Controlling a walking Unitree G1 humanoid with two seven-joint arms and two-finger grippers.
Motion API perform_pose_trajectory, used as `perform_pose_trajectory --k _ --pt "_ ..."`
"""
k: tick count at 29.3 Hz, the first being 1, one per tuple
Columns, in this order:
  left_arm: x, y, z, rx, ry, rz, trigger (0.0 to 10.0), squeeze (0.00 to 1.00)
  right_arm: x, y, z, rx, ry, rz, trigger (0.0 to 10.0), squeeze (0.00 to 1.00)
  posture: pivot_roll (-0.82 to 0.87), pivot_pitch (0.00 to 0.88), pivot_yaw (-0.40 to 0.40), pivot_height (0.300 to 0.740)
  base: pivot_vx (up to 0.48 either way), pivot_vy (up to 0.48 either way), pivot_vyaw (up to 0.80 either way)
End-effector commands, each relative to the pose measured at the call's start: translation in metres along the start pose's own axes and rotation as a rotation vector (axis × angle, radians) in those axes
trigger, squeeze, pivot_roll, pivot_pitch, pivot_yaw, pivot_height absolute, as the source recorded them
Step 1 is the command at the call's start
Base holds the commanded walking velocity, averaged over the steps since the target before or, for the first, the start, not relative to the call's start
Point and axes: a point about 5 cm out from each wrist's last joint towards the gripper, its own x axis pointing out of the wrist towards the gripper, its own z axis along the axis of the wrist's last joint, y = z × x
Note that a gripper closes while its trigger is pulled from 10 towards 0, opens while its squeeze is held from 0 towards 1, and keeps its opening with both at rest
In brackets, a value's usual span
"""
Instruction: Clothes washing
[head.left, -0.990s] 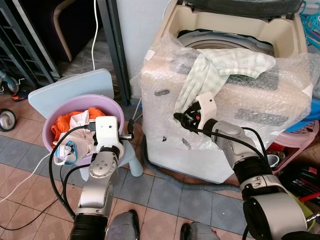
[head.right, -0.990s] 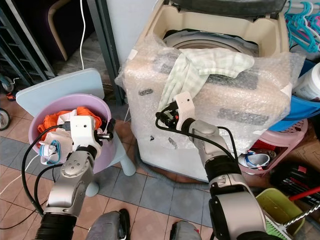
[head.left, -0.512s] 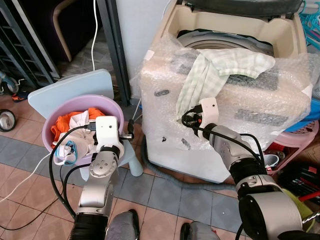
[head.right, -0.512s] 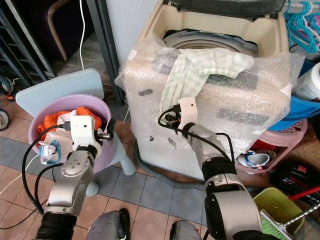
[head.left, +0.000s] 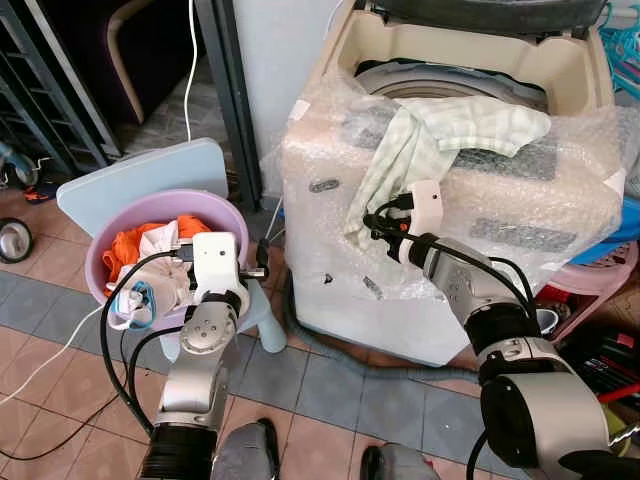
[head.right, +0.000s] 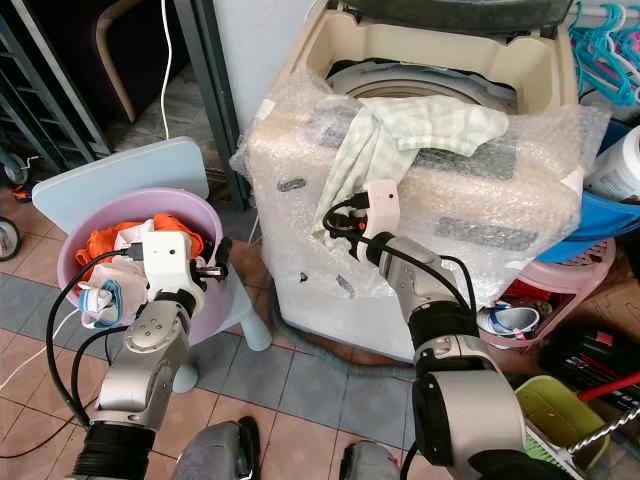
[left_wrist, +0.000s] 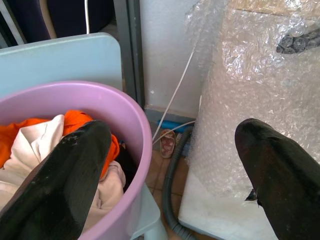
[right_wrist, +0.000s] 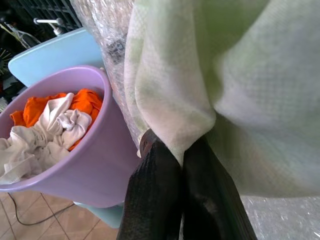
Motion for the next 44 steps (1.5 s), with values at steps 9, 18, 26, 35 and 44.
perform_pose_trajectory --k 9,18,26,35,44 --pt "0.004 0.002 0.003 0.015 -0.015 0.006 10.0 0.0 -0.029 0.018 0.192 -0.079 -0.603 0.156 0.0 0.0 -0.02 0.055 0.009 0.74 0.0 0.0 0.0" --pt "0.002 0.001 0.001 0.013 -0.014 0.013 10.0 0.0 -0.049 -0.041 0.198 -0.199 -0.517 -0.569 10.0 0.0 -0.01 0.055 -0.002 0.74 0.0 0.0 0.0" --pt "0.001 0.001 -0.001 0.014 -0.006 0.01 10.0 0.0 -0.033 -0.04 0.167 -0.293 -0.422 -0.523 10.0 1.0 -0.03 0.066 0.012 0.74 0.0 0.0 0.0" --pt "0.001 0.001 -0.001 0.016 -0.005 0.007 10.0 0.0 -0.045 -0.053 0.158 -0.523 -0.388 -0.617 10.0 1.0 -0.03 0.07 0.01 0.74 0.0 0.0 0.0" --pt "0.001 0.002 -0.001 0.018 -0.002 0.008 10.0 0.0 -0.077 -0.094 0.14 -0.517 -0.32 -0.904 10.0 1.0 -0.03 0.071 0.019 0.74 0.0 0.0 0.0"
